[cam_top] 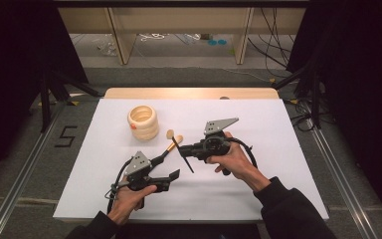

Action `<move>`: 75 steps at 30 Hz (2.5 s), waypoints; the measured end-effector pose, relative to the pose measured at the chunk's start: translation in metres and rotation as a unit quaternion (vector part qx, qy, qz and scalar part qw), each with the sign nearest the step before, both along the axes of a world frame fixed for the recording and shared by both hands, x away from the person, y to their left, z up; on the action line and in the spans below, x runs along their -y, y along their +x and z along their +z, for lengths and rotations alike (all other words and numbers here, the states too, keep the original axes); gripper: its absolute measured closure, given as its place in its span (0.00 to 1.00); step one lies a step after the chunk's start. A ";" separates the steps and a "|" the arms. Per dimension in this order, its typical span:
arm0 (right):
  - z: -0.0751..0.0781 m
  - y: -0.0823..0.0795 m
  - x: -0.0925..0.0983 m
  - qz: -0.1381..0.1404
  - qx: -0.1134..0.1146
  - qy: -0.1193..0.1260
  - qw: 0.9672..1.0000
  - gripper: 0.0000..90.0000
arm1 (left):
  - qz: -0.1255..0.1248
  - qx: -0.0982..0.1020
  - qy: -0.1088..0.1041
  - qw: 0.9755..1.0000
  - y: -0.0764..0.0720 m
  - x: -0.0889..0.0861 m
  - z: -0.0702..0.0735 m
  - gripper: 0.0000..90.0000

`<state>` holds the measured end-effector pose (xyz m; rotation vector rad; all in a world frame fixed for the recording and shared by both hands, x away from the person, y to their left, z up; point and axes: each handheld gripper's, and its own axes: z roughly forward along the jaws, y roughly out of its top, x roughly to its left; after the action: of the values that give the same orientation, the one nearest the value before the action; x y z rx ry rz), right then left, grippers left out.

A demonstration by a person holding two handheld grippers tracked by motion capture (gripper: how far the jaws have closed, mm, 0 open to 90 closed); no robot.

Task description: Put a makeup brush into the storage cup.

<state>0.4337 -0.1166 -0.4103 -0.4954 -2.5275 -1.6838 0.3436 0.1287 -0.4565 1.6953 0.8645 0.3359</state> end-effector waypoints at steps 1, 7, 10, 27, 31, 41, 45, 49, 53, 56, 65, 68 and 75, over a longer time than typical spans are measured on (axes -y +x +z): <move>0.000 0.000 0.000 0.000 0.000 0.000 1.000 0.92 | 0.000 -0.002 -0.001 1.000 0.000 0.001 0.000 0.24; 0.000 -0.003 -0.004 -0.003 -0.020 0.021 1.000 0.92 | -0.011 -0.001 -0.008 1.000 0.001 0.005 0.001 0.34; 0.001 -0.004 -0.006 0.001 -0.021 0.031 0.999 0.92 | -0.017 0.006 -0.015 1.000 0.001 0.007 0.002 0.41; -0.002 -0.010 -0.017 0.016 -0.016 0.032 0.999 0.92 | -0.045 0.005 -0.039 0.998 0.006 0.010 0.004 0.69; -0.002 -0.012 -0.018 0.017 -0.023 0.035 0.999 0.92 | -0.047 0.005 -0.042 0.998 0.007 0.010 0.003 0.73; -0.002 -0.011 -0.017 0.017 -0.019 0.031 0.999 0.92 | -0.045 0.000 -0.051 0.998 0.005 0.011 0.004 0.80; -0.002 -0.011 -0.016 0.016 -0.019 0.033 0.999 0.92 | -0.051 0.007 -0.045 0.998 0.006 0.009 0.004 0.82; -0.002 -0.011 -0.016 0.017 -0.018 0.032 0.999 0.92 | -0.050 0.001 -0.052 0.997 0.007 0.008 0.004 0.84; -0.002 -0.011 -0.016 0.016 -0.026 0.035 0.999 0.92 | -0.047 -0.003 -0.057 0.997 0.007 0.007 0.005 0.87; -0.002 -0.011 -0.016 0.016 -0.023 0.036 0.999 0.92 | -0.036 -0.017 -0.065 0.997 0.007 0.007 0.005 0.88; -0.001 -0.011 -0.013 0.013 -0.023 0.036 0.999 0.92 | -0.036 -0.016 -0.066 0.997 0.008 0.003 0.005 0.93; -0.002 -0.010 -0.013 0.015 -0.028 0.044 0.999 0.92 | -0.038 -0.016 -0.064 0.997 0.008 0.003 0.005 0.93; -0.002 -0.011 -0.012 0.012 -0.026 0.035 0.999 0.92 | -0.044 -0.014 -0.059 0.997 0.009 0.003 0.005 0.93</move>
<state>0.4225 -0.1046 -0.4124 -0.4959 -2.4188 -1.7221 0.3524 0.1259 -0.4515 1.6261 0.8115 0.1985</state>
